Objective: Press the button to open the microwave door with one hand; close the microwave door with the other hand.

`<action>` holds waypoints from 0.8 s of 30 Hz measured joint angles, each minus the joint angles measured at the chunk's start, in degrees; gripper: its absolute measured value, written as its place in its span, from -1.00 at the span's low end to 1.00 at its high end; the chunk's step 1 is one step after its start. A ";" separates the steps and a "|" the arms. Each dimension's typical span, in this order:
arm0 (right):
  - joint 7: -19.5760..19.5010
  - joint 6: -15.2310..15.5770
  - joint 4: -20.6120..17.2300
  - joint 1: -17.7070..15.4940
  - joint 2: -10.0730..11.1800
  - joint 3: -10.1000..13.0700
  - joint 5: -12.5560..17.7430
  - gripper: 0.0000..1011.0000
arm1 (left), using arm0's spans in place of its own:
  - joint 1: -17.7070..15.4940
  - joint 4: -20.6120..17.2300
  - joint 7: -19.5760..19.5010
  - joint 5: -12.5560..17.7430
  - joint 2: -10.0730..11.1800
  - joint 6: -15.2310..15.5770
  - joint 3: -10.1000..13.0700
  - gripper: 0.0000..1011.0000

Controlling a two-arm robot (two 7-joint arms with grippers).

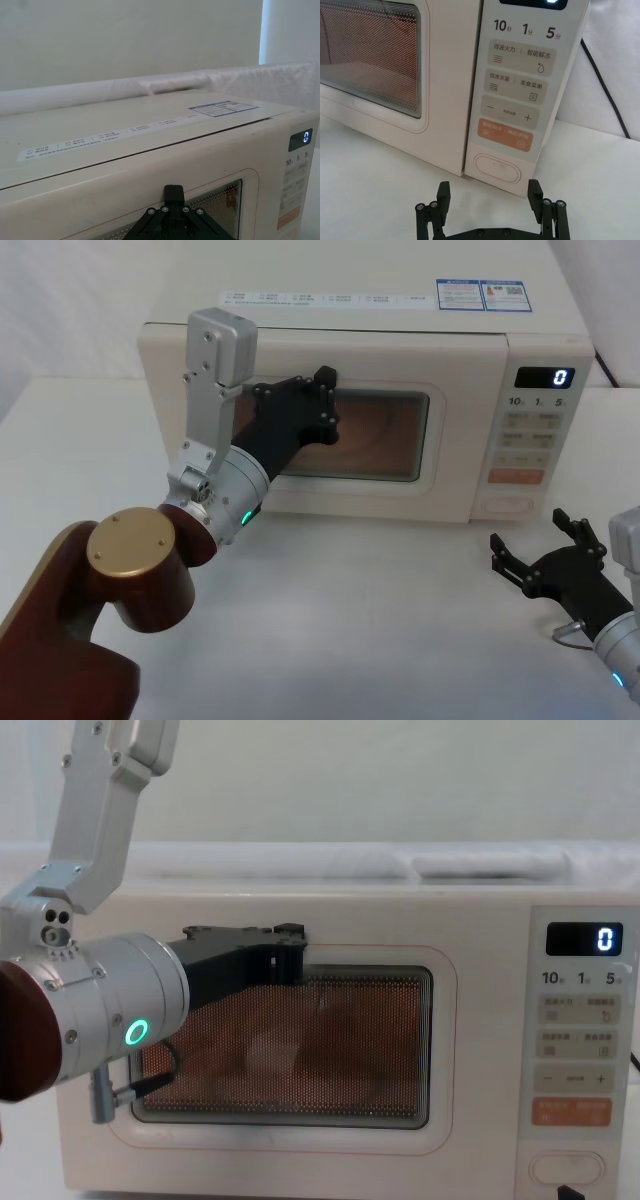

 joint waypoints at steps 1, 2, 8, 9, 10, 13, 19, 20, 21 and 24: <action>0.00 0.00 0.00 0.00 0.00 0.00 0.00 0.98 | 0.00 0.03 0.01 0.01 -0.02 0.00 0.00 -1.00; 0.00 0.00 0.00 0.00 0.00 0.00 0.00 0.98 | -0.01 0.06 0.01 0.01 -0.02 0.00 -0.01 -1.00; 0.00 0.00 0.00 0.00 0.00 0.00 0.00 0.98 | -0.16 0.24 0.00 0.03 -0.06 0.01 -0.07 -1.00; 0.00 0.00 0.00 0.00 0.00 0.00 0.00 0.98 | -0.22 0.32 0.00 0.03 -0.06 0.01 -0.10 -1.00; 0.00 0.00 0.00 0.00 0.00 0.00 0.00 0.98 | -0.25 0.43 0.05 0.06 -0.06 0.09 -0.19 -1.00; 0.00 0.00 0.00 0.00 0.00 0.00 0.00 0.98 | -0.30 0.48 0.02 0.09 -0.08 0.04 -0.18 -1.00; 0.00 0.00 -0.01 0.00 -0.01 0.00 0.00 0.98 | -0.41 0.68 0.01 0.11 -0.17 0.01 -0.18 -1.00; 0.00 0.00 -0.01 0.00 -0.01 0.00 0.00 0.98 | -0.40 0.66 0.00 0.11 -0.17 0.01 -0.18 -1.00; 0.00 0.00 -0.01 0.00 -0.01 0.00 0.00 0.98 | -0.38 0.59 -0.03 0.11 -0.17 0.03 -0.20 -1.00; 0.00 0.00 -0.01 0.00 -0.01 0.00 0.00 0.98 | -0.22 0.36 -0.04 -0.03 -0.17 0.13 -0.29 -1.00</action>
